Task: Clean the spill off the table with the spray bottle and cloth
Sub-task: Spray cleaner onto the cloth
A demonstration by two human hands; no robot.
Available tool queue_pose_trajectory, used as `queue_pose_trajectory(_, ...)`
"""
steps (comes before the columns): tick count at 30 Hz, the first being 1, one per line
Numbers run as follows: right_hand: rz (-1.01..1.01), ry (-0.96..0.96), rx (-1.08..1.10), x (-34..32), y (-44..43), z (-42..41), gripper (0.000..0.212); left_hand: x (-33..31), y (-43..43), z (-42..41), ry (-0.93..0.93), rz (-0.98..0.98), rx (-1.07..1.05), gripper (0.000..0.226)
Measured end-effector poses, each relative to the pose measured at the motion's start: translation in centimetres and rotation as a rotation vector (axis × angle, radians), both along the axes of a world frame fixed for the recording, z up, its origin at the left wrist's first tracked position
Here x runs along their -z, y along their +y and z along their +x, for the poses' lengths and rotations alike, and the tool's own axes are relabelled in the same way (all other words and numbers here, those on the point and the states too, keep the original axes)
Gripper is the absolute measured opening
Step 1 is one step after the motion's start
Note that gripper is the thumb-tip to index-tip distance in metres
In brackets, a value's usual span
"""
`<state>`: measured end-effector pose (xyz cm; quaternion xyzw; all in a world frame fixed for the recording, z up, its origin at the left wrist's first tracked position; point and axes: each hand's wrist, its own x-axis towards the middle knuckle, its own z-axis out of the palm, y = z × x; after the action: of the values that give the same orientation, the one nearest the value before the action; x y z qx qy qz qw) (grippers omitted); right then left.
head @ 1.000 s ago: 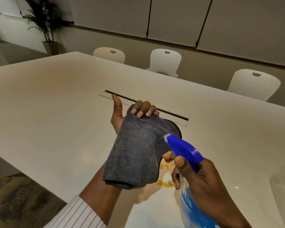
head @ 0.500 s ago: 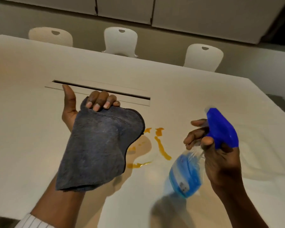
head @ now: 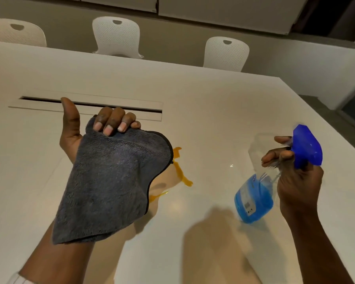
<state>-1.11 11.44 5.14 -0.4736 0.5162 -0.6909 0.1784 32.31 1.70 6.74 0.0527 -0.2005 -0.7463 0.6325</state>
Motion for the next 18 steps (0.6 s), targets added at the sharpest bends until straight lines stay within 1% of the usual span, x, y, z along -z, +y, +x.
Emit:
queue_pose_trajectory(5,-0.02,-0.055,-0.031,0.2,0.0,-0.3,0.038,0.3,-0.1,-0.9,-0.005,-0.01,0.034,0.061)
queue_pose_trajectory(8,-0.016,-0.023,-0.001,0.5,-0.1,-0.2,0.045,0.6,-0.1,-1.2,-0.005,-0.028,0.063,0.061)
queue_pose_trajectory(15,-0.039,-0.016,0.055,1.0,-0.2,-0.1,0.053,1.2,0.0,-2.0,0.013,-0.05,0.1,0.059)
queue_pose_trajectory(18,-0.003,0.016,0.103,2.0,0.1,-0.2,0.065,1.3,0.0,-1.9,0.027,-0.049,0.127,0.061)
